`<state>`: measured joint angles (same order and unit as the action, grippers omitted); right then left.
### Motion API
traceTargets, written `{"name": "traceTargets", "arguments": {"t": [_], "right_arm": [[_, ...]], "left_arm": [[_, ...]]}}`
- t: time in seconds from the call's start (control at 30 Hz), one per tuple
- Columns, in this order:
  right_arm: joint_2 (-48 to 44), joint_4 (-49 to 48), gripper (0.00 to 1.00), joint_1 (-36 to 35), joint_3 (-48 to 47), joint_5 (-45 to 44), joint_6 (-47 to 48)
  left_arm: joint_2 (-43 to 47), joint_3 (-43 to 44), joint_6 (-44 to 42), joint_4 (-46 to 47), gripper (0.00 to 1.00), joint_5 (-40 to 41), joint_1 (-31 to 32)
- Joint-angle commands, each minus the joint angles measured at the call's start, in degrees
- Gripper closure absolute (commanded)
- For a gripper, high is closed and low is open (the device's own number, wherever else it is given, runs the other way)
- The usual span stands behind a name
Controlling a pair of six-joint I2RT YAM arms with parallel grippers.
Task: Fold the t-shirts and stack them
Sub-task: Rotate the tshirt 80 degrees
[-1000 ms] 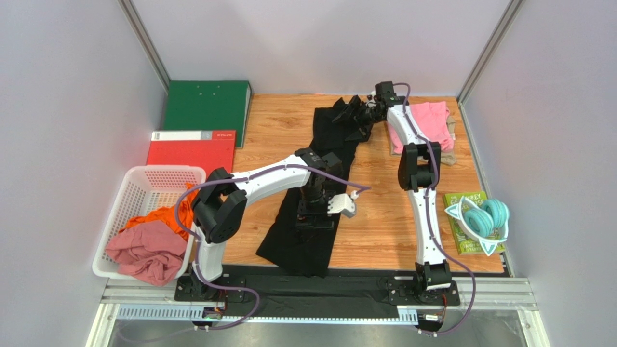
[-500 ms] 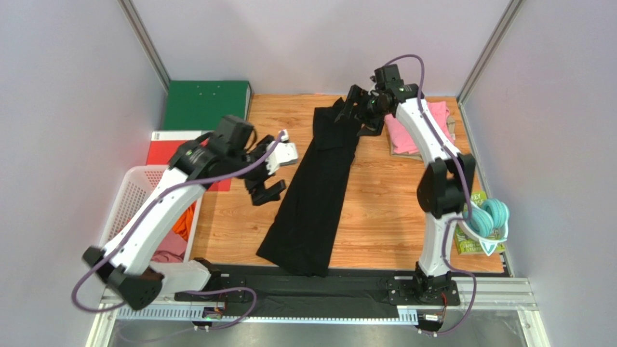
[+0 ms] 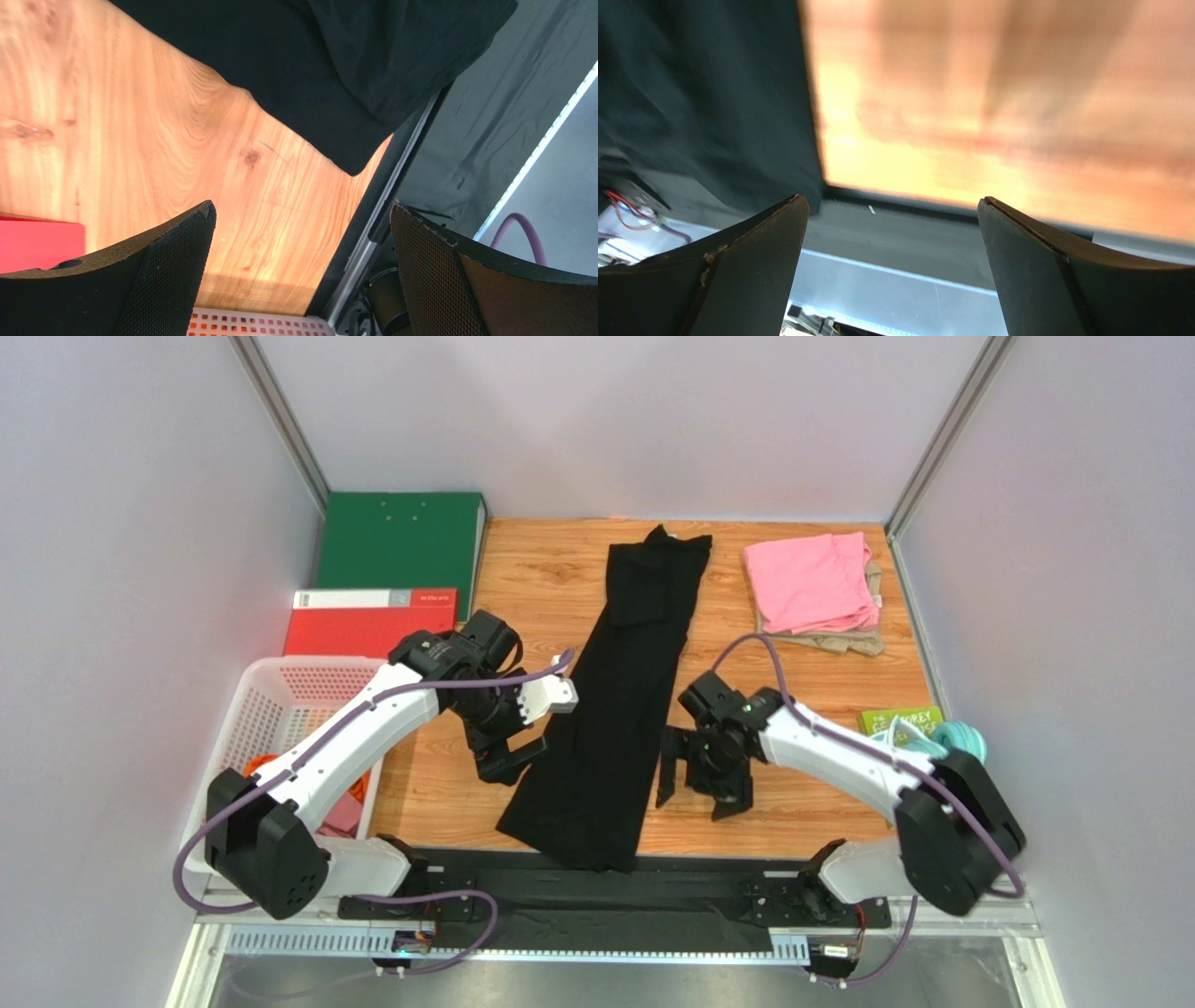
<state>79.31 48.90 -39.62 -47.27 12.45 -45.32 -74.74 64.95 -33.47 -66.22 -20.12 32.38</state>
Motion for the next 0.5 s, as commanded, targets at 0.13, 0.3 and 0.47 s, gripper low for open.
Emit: {"name": "traceTargets", "arguments": {"t": [0.13, 0.3, 0.47], "right_arm": [[-18.83, -18.21, 0.0, -9.59, 15.17, 0.82, -24.69], [-15.69, -34.38, 0.0, -16.63, 21.59, 1.18, -30.96], [-7.09, -42.82, 0.0, -20.85, 20.2, -0.05, -32.37]], "left_arm": [[-4.35, -0.35, 0.33, 3.99, 0.01, -1.31, -0.21], [-8.22, 0.36, 4.37, 4.95, 0.02, -5.1, -0.04], [-8.4, -1.05, 7.28, 5.92, 0.01, -3.0, -0.12]]}}
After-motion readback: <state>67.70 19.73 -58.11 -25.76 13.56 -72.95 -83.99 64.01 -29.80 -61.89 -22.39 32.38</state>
